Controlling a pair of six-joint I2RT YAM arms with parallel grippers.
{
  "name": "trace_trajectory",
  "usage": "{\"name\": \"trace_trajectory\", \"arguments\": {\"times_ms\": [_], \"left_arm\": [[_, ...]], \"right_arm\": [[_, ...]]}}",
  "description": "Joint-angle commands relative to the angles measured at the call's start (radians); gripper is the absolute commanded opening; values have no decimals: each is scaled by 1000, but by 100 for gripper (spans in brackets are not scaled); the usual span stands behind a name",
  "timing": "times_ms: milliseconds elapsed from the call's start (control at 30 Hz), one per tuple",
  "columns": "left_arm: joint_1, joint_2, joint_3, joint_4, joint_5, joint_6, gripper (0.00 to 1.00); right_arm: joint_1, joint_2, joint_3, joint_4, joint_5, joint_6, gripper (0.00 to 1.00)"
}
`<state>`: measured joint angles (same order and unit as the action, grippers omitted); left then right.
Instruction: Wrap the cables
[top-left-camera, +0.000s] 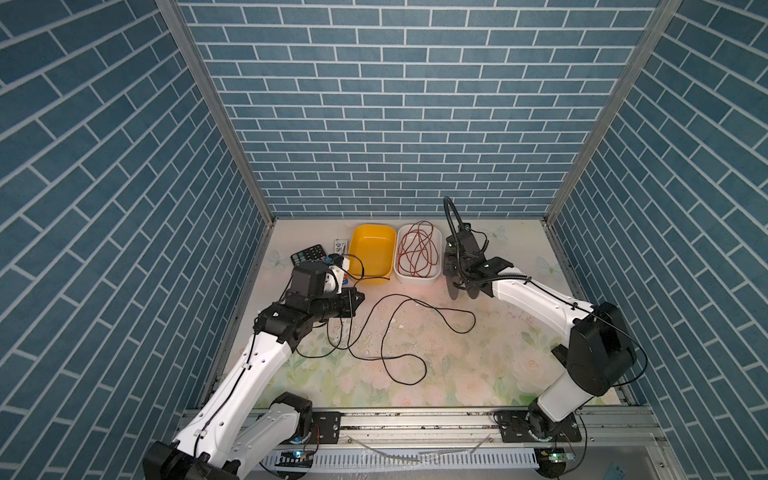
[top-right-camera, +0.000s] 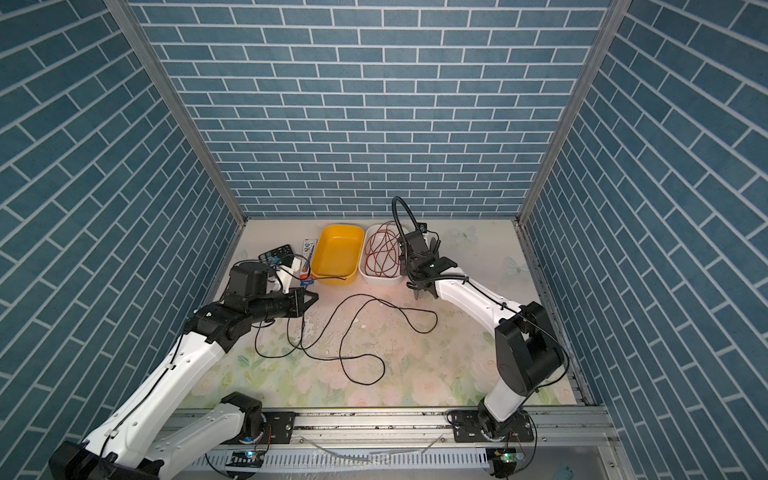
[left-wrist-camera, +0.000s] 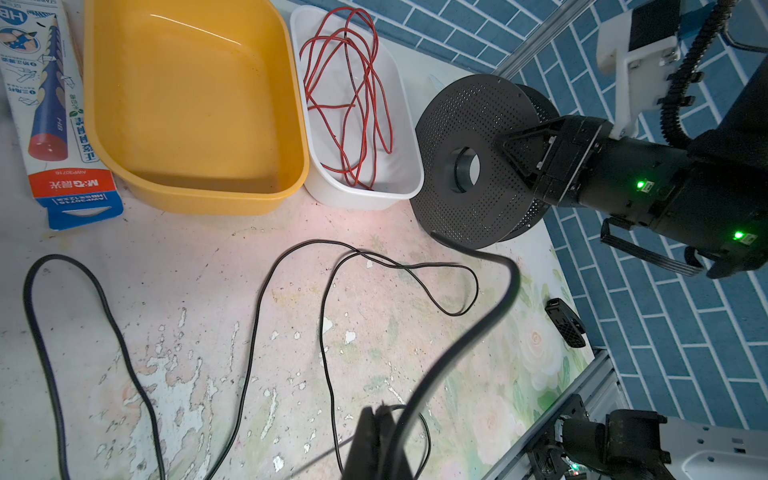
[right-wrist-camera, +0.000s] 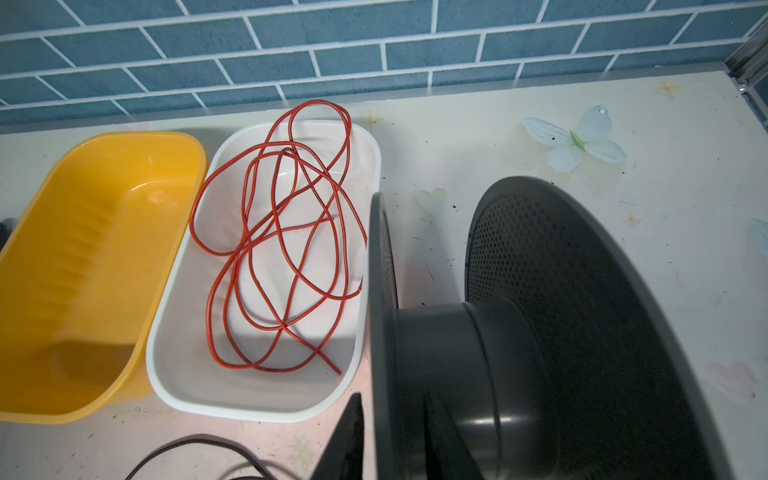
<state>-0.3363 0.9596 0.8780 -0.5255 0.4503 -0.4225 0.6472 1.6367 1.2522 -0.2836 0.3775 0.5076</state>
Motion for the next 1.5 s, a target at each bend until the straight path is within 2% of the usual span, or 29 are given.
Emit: {"name": "trace_trajectory", "arguments": {"times_ms": [0,267,567,733,967,1167,1333,1467], "left_arm": [[-1,-1,-15,19,7,-3,0],[-1,5,-22,32,17,-15,0],[-16,16,-28,70,20,-47,0],[-84,29,-20,107,-83,-117,0],[-100,76,-12,271,-114,-248,0],[-111,109,-5,414,-168,-341,0],[-121,136,-14,518,-214,-410,0],[-133,163,-21,579,-234,-451,0]], "right_arm": [[6,7,21,6,0,-7,32],[8,-1,21,1,7,-20,39],[15,-80,5,7,-45,-73,62],[45,-167,-9,-6,-88,-136,71],[151,-326,-98,-11,-93,-187,73],[315,-439,-219,83,-61,-223,70],[447,-457,-303,236,-30,-270,68],[529,-409,-322,358,-21,-326,67]]}}
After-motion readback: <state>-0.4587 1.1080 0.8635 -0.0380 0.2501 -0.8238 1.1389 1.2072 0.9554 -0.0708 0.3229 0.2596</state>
